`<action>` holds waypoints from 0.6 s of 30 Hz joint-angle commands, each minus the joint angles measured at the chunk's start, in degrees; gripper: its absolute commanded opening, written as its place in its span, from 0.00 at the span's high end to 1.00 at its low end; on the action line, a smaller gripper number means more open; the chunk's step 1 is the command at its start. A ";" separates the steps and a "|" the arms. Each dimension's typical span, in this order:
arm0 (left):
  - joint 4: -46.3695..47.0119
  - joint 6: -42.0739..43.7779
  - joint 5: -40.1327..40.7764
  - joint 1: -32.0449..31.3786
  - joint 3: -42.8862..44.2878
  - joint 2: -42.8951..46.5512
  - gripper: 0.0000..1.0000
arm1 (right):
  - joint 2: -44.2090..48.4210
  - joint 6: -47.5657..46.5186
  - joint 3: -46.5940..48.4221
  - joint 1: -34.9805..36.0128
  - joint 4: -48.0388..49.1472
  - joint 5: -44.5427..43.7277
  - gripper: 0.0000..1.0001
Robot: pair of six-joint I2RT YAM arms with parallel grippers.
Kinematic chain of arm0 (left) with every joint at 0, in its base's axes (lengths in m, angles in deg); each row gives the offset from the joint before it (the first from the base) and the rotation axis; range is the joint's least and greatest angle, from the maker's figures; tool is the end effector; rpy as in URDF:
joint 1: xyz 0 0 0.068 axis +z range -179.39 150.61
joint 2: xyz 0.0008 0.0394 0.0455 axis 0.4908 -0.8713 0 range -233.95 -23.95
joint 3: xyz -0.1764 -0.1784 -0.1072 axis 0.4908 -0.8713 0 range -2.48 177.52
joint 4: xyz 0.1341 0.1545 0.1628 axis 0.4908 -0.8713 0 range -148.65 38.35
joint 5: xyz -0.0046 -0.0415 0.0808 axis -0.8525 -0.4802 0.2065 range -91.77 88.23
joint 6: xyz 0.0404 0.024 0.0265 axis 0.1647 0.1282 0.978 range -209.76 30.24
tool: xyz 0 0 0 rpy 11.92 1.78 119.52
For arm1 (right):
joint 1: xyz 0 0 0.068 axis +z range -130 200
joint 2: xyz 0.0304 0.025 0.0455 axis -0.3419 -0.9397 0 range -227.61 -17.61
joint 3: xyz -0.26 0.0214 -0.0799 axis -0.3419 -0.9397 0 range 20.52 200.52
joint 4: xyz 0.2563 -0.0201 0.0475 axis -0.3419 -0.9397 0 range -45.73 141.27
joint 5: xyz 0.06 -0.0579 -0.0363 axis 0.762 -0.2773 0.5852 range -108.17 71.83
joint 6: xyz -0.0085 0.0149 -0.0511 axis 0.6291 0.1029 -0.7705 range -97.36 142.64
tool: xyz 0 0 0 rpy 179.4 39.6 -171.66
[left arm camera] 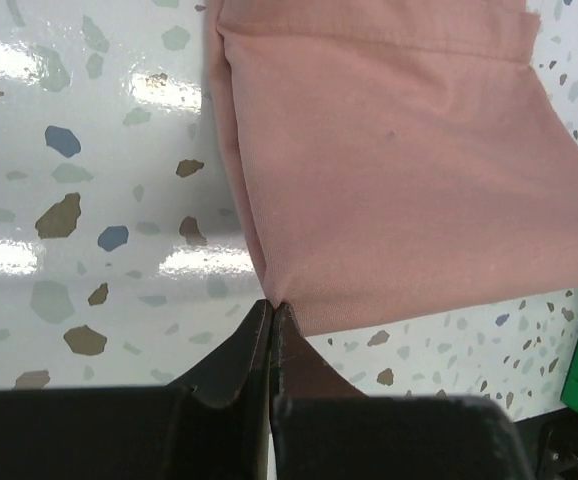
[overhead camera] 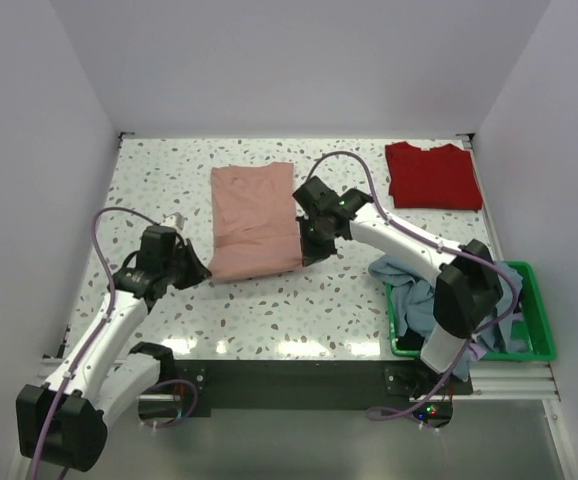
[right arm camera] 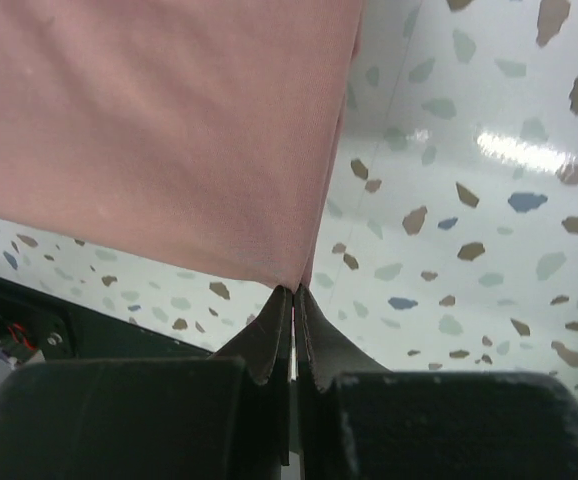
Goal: Fold and stack the t-shirts
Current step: Fold the tshirt
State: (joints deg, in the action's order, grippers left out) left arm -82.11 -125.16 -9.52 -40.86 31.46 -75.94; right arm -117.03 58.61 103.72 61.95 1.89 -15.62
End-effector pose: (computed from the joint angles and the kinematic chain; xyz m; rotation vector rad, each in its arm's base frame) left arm 0.1769 -0.0408 0.2208 -0.4516 2.4371 -0.5274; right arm 0.2670 0.2421 0.2634 -0.1599 2.8020 0.4299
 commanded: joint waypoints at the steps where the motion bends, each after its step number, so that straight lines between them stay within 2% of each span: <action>1: -6.79 -0.38 -0.34 -0.31 3.94 3.11 1.00 | 4.93 2.18 -1.90 2.25 -4.58 -4.12 1.00; 10: -19.62 -1.16 -2.45 -0.75 10.70 10.58 1.00 | 15.30 8.32 -5.77 7.52 -9.67 -6.94 1.00; 18: -23.51 -2.13 -5.08 -0.75 15.37 13.23 1.00 | 20.75 12.64 -5.50 9.46 -12.49 -10.45 1.00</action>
State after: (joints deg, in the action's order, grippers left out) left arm -102.81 -126.69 -14.11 -41.53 44.11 -62.82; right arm -98.05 68.73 98.17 71.52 -6.86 -21.74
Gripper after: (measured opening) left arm 0.021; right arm 0.010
